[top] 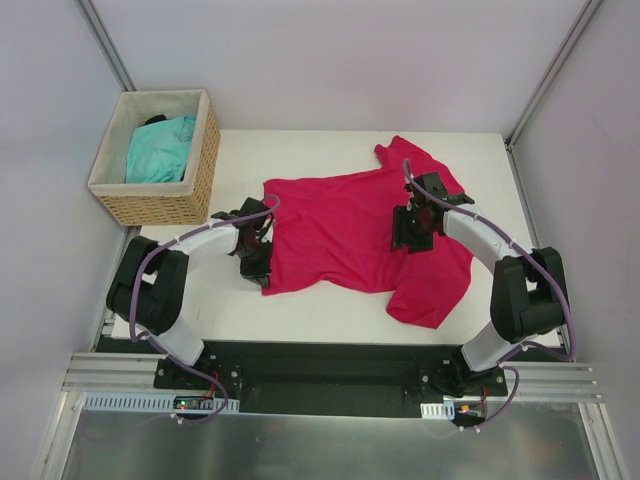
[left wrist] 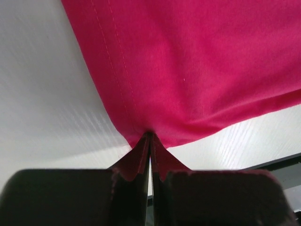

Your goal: Fold and stack the t-shirts

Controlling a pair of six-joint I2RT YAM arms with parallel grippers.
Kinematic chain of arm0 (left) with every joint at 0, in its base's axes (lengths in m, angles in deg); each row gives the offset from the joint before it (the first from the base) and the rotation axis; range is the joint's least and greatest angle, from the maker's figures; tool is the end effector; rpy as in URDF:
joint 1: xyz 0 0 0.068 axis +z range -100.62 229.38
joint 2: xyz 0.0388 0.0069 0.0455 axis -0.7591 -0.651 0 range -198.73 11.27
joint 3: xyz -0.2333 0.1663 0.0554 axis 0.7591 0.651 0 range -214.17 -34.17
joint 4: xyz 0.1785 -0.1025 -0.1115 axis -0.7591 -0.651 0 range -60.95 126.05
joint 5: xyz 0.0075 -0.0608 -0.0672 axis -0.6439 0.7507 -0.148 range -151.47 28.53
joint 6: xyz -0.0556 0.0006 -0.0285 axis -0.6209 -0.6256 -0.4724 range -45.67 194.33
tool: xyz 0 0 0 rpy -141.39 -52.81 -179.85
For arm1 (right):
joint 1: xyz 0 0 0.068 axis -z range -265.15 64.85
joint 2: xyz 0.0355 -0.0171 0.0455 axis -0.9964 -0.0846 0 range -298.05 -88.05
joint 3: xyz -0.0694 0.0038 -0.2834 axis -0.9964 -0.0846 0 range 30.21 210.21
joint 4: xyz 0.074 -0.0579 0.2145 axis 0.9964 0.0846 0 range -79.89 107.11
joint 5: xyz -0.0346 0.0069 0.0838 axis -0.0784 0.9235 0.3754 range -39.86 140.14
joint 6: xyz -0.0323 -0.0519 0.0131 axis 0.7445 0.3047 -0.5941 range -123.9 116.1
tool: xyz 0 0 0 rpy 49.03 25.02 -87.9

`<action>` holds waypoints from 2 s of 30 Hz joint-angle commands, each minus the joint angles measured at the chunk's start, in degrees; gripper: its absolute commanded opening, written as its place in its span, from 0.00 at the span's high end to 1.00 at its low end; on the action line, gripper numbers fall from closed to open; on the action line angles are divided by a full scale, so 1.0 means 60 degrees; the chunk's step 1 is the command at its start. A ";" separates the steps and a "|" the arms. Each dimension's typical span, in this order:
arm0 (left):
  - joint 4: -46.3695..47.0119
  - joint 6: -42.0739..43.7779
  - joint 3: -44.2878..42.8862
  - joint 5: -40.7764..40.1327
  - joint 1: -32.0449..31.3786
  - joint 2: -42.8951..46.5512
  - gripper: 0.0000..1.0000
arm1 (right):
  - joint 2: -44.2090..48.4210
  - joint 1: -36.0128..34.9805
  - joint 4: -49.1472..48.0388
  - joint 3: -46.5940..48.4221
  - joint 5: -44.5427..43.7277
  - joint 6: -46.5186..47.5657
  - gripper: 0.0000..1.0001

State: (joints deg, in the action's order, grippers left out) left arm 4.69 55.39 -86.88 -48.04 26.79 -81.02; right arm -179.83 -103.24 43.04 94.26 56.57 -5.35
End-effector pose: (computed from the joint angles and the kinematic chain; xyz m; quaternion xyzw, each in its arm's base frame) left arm 0.2497 -0.1159 0.1920 0.0506 0.9783 -0.1661 0.1128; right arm 0.2903 0.1005 0.2440 -0.1538 0.9537 0.0965 0.2399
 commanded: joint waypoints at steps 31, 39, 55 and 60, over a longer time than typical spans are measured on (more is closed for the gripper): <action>-0.1221 -0.0212 -0.1647 -0.0232 -0.0088 0.0498 1.00 | 0.0400 0.0129 0.0372 0.0956 0.0245 0.0550 0.46; 0.0551 0.0344 -0.0152 0.0603 -0.0088 0.0267 1.00 | 0.0430 0.0129 0.0166 0.0780 0.0363 0.0521 0.46; -0.0148 -0.0359 -0.0558 -0.1460 -0.0088 -0.2035 1.00 | 0.0899 0.0187 0.0796 0.1043 -0.0033 0.0828 0.46; -0.2340 -0.0826 -0.1672 -0.2423 -0.0146 -0.2269 1.00 | 0.0855 0.0202 0.0884 0.1146 -0.0062 0.0857 0.46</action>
State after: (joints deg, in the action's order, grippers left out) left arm 2.46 52.30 -94.40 -46.51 26.14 -90.75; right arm -176.49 -102.43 46.93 98.43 56.97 -1.26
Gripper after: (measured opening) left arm 0.002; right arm 0.542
